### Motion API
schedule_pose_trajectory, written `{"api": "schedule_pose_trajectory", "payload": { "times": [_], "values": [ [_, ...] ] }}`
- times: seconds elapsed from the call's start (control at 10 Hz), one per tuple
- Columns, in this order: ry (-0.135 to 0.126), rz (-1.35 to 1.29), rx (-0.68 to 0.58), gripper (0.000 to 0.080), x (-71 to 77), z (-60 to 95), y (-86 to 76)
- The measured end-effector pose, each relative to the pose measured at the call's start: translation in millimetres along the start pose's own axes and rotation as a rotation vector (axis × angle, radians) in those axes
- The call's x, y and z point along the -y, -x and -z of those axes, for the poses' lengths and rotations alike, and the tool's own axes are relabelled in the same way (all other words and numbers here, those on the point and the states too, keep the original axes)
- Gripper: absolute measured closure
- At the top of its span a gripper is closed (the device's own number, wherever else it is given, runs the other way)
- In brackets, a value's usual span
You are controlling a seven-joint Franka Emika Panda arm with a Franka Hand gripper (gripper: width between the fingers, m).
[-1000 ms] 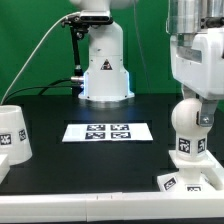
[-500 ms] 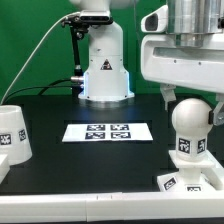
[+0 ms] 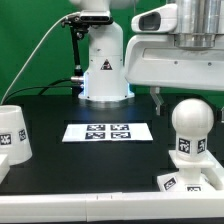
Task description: Assemble lamp
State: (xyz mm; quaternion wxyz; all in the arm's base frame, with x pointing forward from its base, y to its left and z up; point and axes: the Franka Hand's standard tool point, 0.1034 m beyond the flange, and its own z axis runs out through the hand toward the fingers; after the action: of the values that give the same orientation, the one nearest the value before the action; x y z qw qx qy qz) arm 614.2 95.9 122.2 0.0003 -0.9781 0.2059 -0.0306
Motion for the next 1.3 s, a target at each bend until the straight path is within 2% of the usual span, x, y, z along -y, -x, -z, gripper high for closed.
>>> {"api": "schedule_pose_trajectory", "payload": {
  "times": [0.1, 0.2, 0.4, 0.5, 0.7, 0.8, 0.9, 1.3],
  "values": [
    [-0.026, 0.017, -0.018, 0.0101, -2.5, -0.1, 0.9],
    [-0.011, 0.09, -0.019, 0.0101, -6.0, -0.6, 0.9],
    [0.0, 0.223, -0.024, 0.0101, -7.8, -0.7, -0.5],
    [-0.008, 0.265, -0.016, 0.0101, -8.4, -0.6, -0.6],
    [-0.058, 0.358, 0.022, 0.0101, -10.0, 3.3, -6.0],
    [-0.071, 0.405, 0.022, 0.0101, -7.4, 3.2, -6.9],
    [-0.067, 0.488, 0.022, 0.0101, -5.8, 1.9, -5.3],
    [-0.026, 0.687, 0.015, 0.0101, -15.7, 1.5, -10.4]
  ]
}}
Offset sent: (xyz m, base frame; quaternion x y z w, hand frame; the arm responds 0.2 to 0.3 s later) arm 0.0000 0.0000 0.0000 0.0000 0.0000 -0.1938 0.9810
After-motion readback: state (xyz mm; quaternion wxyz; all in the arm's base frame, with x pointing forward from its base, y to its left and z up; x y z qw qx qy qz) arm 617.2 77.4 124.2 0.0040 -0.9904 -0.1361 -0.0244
